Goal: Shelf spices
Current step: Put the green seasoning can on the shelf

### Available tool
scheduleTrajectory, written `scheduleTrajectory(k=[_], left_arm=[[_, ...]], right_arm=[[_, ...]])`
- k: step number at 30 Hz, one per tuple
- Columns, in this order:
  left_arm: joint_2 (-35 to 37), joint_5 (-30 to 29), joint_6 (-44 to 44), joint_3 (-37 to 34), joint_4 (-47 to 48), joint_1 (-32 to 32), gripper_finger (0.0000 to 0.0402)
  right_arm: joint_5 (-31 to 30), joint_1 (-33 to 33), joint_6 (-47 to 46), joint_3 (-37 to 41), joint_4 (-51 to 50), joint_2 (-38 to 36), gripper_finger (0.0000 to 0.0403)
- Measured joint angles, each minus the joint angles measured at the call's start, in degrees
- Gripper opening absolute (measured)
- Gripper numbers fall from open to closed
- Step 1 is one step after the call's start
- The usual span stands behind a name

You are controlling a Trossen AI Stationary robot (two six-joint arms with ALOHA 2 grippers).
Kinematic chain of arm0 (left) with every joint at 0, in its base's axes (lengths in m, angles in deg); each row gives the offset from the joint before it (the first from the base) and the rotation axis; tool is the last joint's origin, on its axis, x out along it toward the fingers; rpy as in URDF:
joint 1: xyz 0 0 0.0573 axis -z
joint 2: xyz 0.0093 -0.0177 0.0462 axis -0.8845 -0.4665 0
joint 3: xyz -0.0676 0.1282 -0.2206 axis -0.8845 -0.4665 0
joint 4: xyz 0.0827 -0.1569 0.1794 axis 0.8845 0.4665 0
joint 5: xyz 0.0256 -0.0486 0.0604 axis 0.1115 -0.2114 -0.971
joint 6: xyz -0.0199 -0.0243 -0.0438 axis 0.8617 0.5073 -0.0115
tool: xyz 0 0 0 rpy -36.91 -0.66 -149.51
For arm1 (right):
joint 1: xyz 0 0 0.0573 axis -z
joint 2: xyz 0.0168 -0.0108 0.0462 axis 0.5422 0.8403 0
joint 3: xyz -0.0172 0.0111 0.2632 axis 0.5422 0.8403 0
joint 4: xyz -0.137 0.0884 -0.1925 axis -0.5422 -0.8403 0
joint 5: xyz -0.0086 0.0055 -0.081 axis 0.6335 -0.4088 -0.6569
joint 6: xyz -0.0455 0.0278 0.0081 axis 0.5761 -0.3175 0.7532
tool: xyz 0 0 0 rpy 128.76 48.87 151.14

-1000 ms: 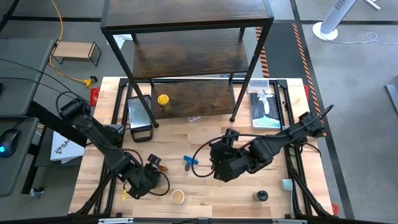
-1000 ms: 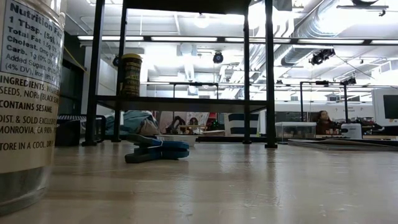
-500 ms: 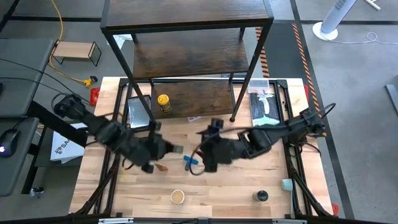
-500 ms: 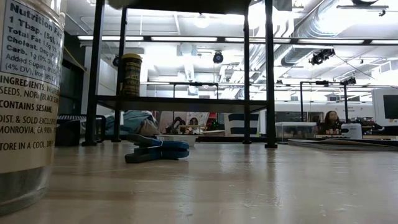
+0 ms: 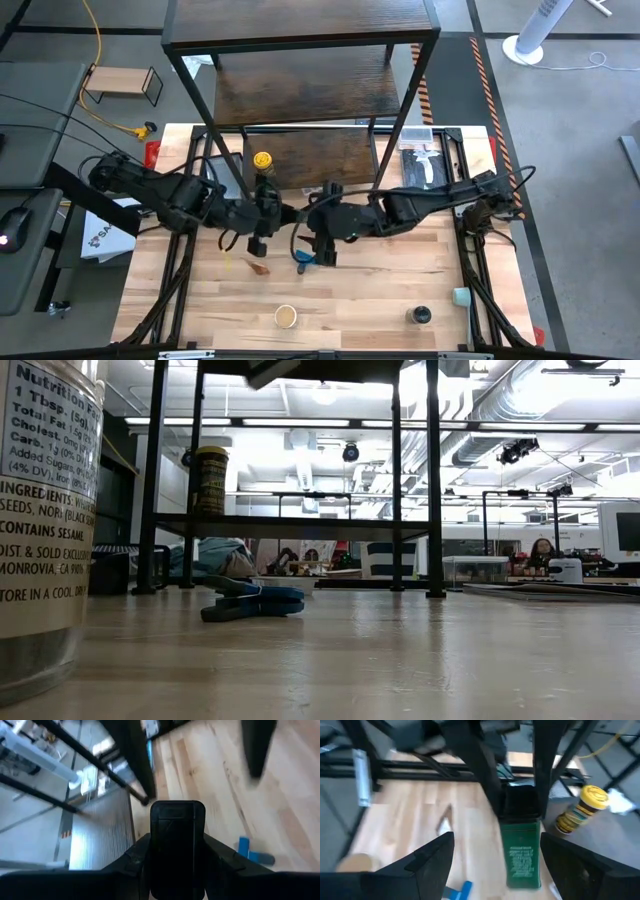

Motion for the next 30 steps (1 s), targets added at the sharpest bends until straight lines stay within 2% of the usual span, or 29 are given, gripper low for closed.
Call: scheduleTrajectory(k=[8,10,13,17,20,22,26,30], left_arm=[[0.00,0.78,-4.91,0.04,-3.19,-0.21,0.0118],[0.00,0.83,-5.19,0.04,-3.27,-0.21,0.0118],[0.22,0.85,-5.17,0.04,-3.39,-0.19,0.0118],[0.61,1.18,-4.44,0.02,-5.48,-0.21,0.0118],[1.33,1.71,-3.49,-0.04,-6.26,0.01,0.0119],[2.28,2.31,-2.11,-0.05,-5.86,0.02,0.0150],[6.33,4.00,4.62,0.09,-2.80,0.45,0.0241],[10.71,3.67,15.67,0.08,1.95,1.71,0.0284]], right_arm=[[-4.37,0.92,-2.06,0.01,-0.25,2.26,0.0290],[-4.79,0.87,-2.64,0.02,-0.26,2.31,0.0276],[-5.40,0.81,-2.53,0.02,-0.22,2.31,0.0217],[-7.18,0.64,-1.24,0.02,-0.57,2.31,0.0091],[-6.74,0.60,-1.96,0.01,0.05,2.18,0.0086],[-6.44,0.64,-3.58,0.00,0.65,2.18,0.0086],[-6.54,0.95,-6.25,0.11,-1.43,2.32,0.0086],[-5.97,0.85,-8.16,0.11,-4.50,2.29,0.0086]])
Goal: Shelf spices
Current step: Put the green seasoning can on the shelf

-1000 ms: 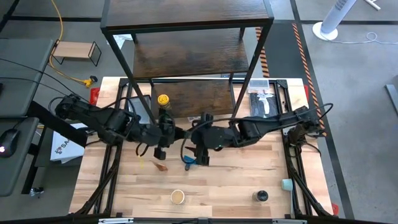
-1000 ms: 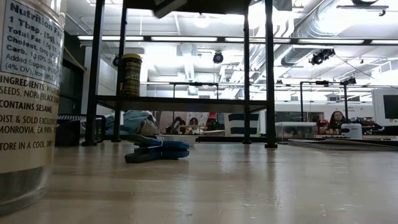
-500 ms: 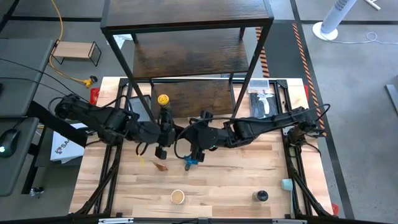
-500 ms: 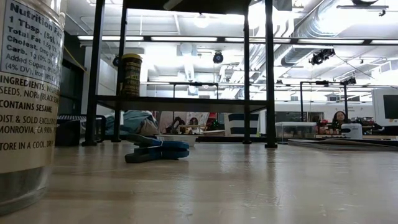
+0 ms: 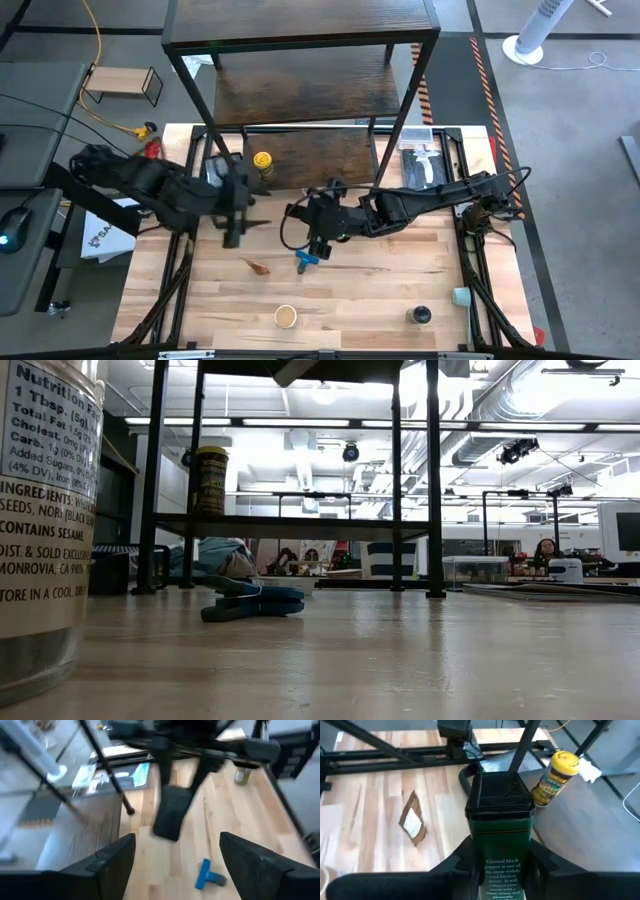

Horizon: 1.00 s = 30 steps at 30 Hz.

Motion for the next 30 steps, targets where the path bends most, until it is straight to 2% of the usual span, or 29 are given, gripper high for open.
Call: scheduleTrajectory(k=[5,10,14,18,21,24,28,30], left_arm=[[6.67,-5.24,11.85,-0.51,3.03,3.39,0.0286],[13.30,-15.47,18.64,-3.79,0.82,9.48,0.0282],[18.18,-23.36,23.29,-8.47,-2.89,14.97,0.0282],[21.31,-29.29,27.01,-13.00,-5.05,18.85,0.0282],[22.35,-31.08,30.54,-15.41,-4.89,20.49,0.0282],[22.73,-31.34,33.40,-16.84,-4.74,21.63,0.0282],[22.93,-31.12,34.82,-17.56,-4.70,22.56,0.0282],[22.95,-31.02,34.79,-17.56,-4.48,22.96,0.0282]], right_arm=[[0.19,0.00,-2.85,-0.01,-0.03,0.02,0.0086],[-4.74,0.00,-7.35,-0.02,3.17,2.21,0.0086],[-9.49,0.00,-8.60,-0.02,13.10,7.04,0.0086],[-18.63,0.98,-9.11,-0.02,24.98,12.15,0.0086],[-28.86,2.98,-15.67,-0.02,27.08,14.37,0.0086],[-36.38,4.97,-26.43,-0.08,21.64,15.97,0.0086],[-39.58,7.02,-39.03,-0.10,16.71,18.48,0.0086],[-39.70,7.62,-40.48,-0.11,17.78,20.35,0.0086]])
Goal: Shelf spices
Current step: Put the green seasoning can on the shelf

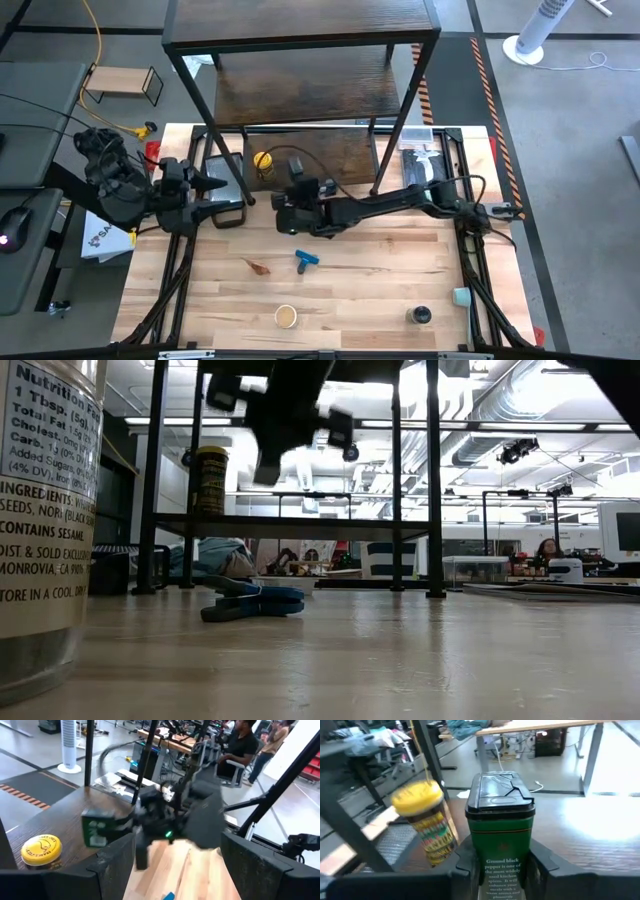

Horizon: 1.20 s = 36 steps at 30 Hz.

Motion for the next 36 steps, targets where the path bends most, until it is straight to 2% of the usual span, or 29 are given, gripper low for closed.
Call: scheduleTrajectory(k=[8,15,21,23,27,30,33,36], left_arm=[[1.36,1.56,0.00,0.00,2.13,0.09,0.0282],[1.58,2.76,-0.04,0.00,2.96,0.06,0.0282],[1.56,2.96,-0.04,0.00,3.08,0.06,0.0282],[1.58,2.94,-0.07,0.00,3.10,0.06,0.0282],[1.56,2.61,-0.09,0.00,3.12,0.06,0.0282],[1.58,2.42,-0.09,0.00,3.12,0.06,0.0282],[1.58,1.57,-0.09,0.00,3.15,0.06,0.0282],[1.58,0.83,-0.18,0.00,3.16,0.06,0.0282]], right_arm=[[-0.10,0.33,5.37,0.00,10.84,4.73,0.0086],[-1.32,1.91,9.41,0.00,10.61,5.95,0.0086],[1.44,3.52,9.24,0.00,10.65,5.97,0.0086],[1.89,3.76,9.20,0.00,10.62,5.95,0.0106],[3.14,4.19,9.05,0.00,10.66,5.95,0.0188],[5.16,4.44,9.00,0.00,10.93,5.96,0.0231],[8.86,4.88,9.33,0.00,11.50,5.95,0.0248],[12.65,4.92,13.72,0.00,12.55,5.85,0.0252]])
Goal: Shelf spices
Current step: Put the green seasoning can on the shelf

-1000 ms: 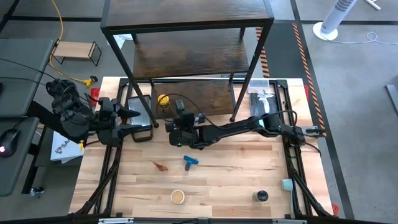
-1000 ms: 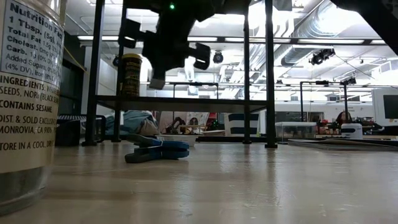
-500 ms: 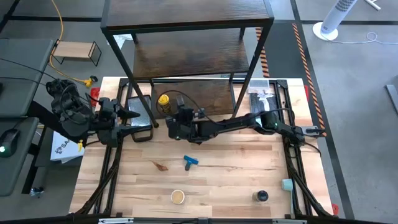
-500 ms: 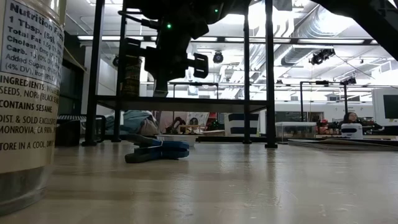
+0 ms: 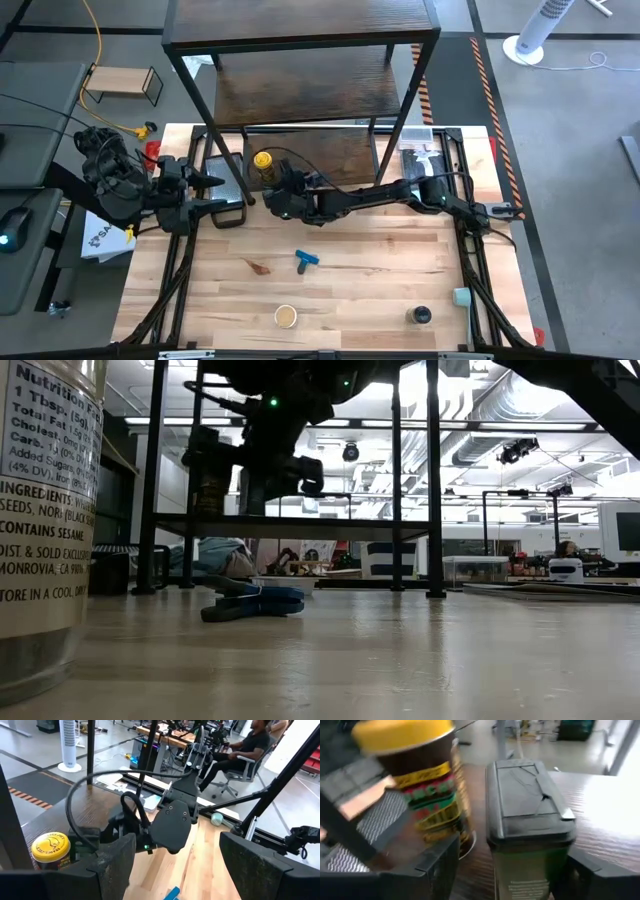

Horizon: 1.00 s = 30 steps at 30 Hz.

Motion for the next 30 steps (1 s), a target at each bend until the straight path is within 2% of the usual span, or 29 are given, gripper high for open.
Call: scheduleTrajectory(k=[3,10,16,25,30], left_arm=[[-0.01,-0.73,-0.88,0.02,0.00,0.00,0.0282],[0.00,-3.02,-1.46,0.02,0.01,0.00,0.0282],[-0.13,-3.78,-1.46,0.03,0.02,0.00,0.0282],[-0.13,-4.91,-2.34,0.04,0.21,0.00,0.0282],[-0.13,-4.95,-2.51,0.04,0.69,0.00,0.0282]], right_arm=[[2.87,-0.18,5.72,0.00,1.11,-0.62,0.0253],[3.02,-0.04,11.28,0.00,3.41,-2.33,0.0254],[2.85,0.22,19.63,-0.02,3.17,-4.87,0.0255],[3.77,1.24,21.46,-0.02,4.61,-6.92,0.0255],[8.53,0.79,27.15,0.00,5.85,-9.04,0.0255]])
